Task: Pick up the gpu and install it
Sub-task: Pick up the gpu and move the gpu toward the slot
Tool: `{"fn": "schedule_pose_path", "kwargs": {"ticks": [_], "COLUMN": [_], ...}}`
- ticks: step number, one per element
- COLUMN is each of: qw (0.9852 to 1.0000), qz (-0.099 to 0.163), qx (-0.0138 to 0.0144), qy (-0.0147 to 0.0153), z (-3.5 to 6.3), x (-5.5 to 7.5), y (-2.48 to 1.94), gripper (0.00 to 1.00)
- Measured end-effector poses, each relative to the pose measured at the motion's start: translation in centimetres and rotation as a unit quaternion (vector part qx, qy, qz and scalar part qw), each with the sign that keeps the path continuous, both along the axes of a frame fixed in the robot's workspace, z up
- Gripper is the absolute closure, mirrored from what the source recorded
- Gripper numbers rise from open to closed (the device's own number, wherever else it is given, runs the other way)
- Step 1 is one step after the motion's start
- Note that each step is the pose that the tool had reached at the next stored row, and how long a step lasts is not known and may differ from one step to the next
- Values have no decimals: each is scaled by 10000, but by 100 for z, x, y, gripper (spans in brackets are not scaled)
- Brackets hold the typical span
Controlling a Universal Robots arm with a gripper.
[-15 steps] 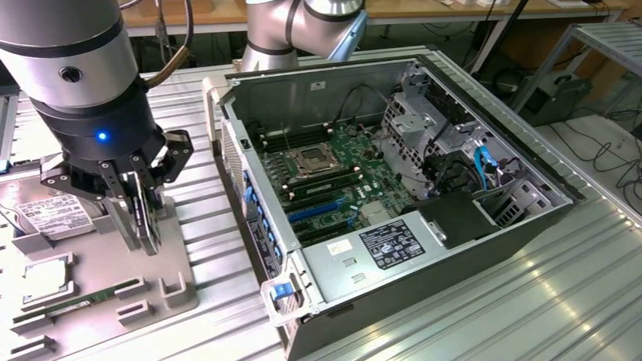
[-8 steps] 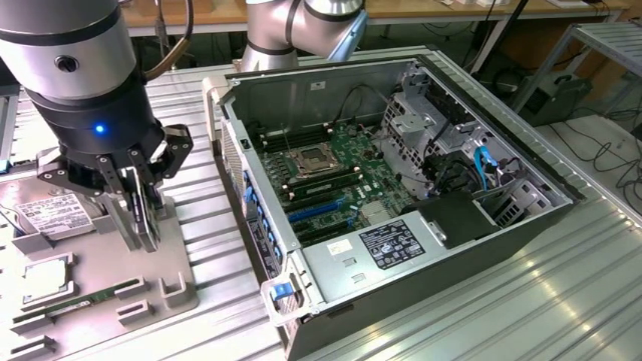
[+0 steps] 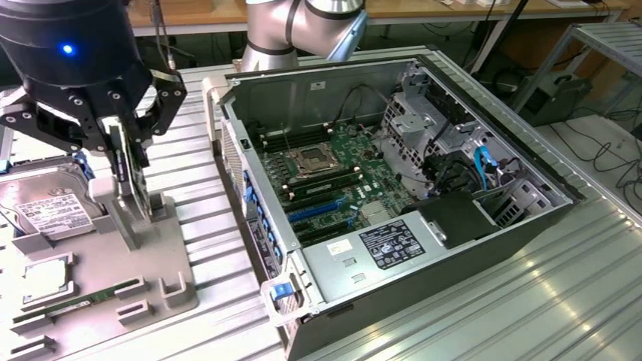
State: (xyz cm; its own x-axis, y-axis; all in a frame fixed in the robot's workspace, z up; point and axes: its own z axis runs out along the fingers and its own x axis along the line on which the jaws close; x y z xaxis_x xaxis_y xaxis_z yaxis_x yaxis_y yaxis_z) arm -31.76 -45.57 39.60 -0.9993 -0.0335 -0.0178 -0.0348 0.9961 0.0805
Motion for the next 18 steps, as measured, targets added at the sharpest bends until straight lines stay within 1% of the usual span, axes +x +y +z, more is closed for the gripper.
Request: {"fn": "schedule_pose_path", "kwargs": {"ticks": [3,4,5,6,7,8,9,10,11,13,14,18], "qw": [10000,10000,10000,10000,10000,10000,10000,10000,10000,10000,10000,10000], "qz": [0,0,0,-1,-1,0,-1,-1,-1,-1,-1,-1], "qx": [0,0,1,2,3,0,1,1,1,1,1,1], "qy": [2,4,9,11,10,12,10,11,11,10,11,11], "z": [146,223,315,474,559,561,559,558,558,558,557,558], "x": [9,14,22,31,35,46,111,148,220,277,342,378], "y": [0,0,0,0,0,0,0,0,0,0,0,0], "gripper": [72,72,72,72,72,72,72,72,72,72,72,72]}}
